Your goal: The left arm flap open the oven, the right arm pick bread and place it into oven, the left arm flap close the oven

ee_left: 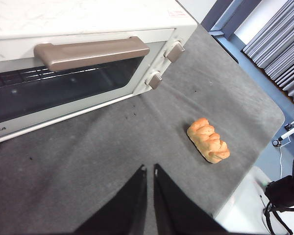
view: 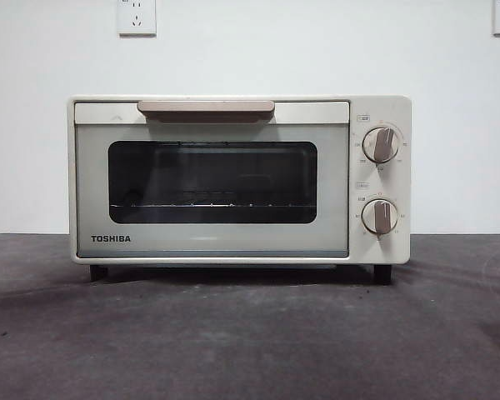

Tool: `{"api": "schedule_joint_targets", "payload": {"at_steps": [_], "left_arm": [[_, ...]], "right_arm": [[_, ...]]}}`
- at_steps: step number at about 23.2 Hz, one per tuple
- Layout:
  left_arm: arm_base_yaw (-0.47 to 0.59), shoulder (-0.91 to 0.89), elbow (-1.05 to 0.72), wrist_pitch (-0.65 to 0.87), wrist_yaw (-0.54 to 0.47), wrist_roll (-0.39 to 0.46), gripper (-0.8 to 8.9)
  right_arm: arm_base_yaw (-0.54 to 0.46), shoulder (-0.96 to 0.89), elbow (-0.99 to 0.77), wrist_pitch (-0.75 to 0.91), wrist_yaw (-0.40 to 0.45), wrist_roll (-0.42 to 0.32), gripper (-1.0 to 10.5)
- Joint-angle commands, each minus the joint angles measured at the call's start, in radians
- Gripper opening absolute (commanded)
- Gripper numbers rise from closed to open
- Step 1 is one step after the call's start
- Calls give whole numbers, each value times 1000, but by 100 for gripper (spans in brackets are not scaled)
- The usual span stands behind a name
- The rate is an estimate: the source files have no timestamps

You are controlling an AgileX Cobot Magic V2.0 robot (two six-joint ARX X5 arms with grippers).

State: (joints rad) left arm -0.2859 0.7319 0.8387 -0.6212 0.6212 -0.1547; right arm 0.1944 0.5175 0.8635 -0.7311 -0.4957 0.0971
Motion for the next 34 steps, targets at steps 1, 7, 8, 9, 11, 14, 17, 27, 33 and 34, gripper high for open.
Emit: {"api": "schedule_joint_targets", "payload": {"at_steps": [1,7,8,9,11,14,17,27,33,34], "left_arm": [[-5,4,23,7,5,14,37],[-5,4,23,16,5,12,295],[-5,4,23,16,5,12,359],[-5,4,23,16,5,12,413],[-5,4,23,16,5,12,477],[-6,4,23,16,5,13,502],[-6,4,23,16,5,13,501],[-7,4,23,16,5,13,501],[-9,5,23,16,5,13,501],[-9,5,23,16,5,13,501]], "right_arm": [[2,3,18,-5,-2,7,15],[2,3,18,-35,-1,8,323],[2,3,18,-39,-1,8,382],[2,3,18,-41,-2,8,434],[2,3,18,-41,-2,8,513],[2,3,18,-42,-2,8,540],[2,3,18,-46,-2,8,540],[2,73,18,-225,64,83,540],[2,179,18,-315,147,120,540],[2,196,18,-324,164,128,540]]}}
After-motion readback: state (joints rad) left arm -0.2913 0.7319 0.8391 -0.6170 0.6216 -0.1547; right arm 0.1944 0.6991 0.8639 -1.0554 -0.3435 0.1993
